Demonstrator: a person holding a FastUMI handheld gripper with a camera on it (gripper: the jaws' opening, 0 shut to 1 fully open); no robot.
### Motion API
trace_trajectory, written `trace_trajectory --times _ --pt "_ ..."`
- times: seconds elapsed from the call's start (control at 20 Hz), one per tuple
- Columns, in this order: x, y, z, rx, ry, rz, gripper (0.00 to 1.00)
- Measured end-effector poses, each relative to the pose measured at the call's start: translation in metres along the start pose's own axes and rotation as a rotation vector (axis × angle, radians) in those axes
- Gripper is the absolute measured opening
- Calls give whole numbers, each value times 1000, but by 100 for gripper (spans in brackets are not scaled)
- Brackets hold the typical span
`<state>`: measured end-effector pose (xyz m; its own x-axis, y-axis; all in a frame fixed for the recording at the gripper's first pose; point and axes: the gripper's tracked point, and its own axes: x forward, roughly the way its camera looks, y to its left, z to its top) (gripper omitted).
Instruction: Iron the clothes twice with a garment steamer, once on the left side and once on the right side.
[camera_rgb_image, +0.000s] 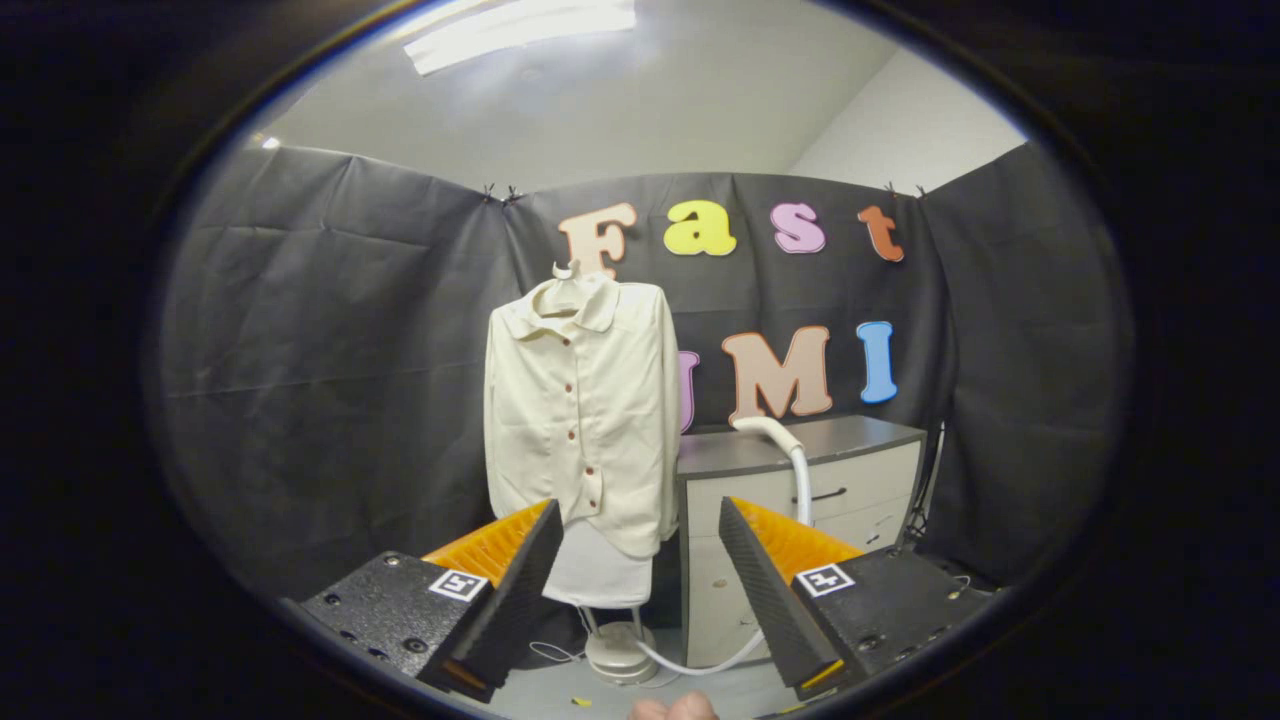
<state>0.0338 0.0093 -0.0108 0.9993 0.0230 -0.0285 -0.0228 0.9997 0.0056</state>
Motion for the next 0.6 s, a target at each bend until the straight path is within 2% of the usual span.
trace_trajectory --times 0.3,0.6 --pt "21 0 -1 -21 1 -42 96" --pt "59 -26 0 -65 -1 -81 97"
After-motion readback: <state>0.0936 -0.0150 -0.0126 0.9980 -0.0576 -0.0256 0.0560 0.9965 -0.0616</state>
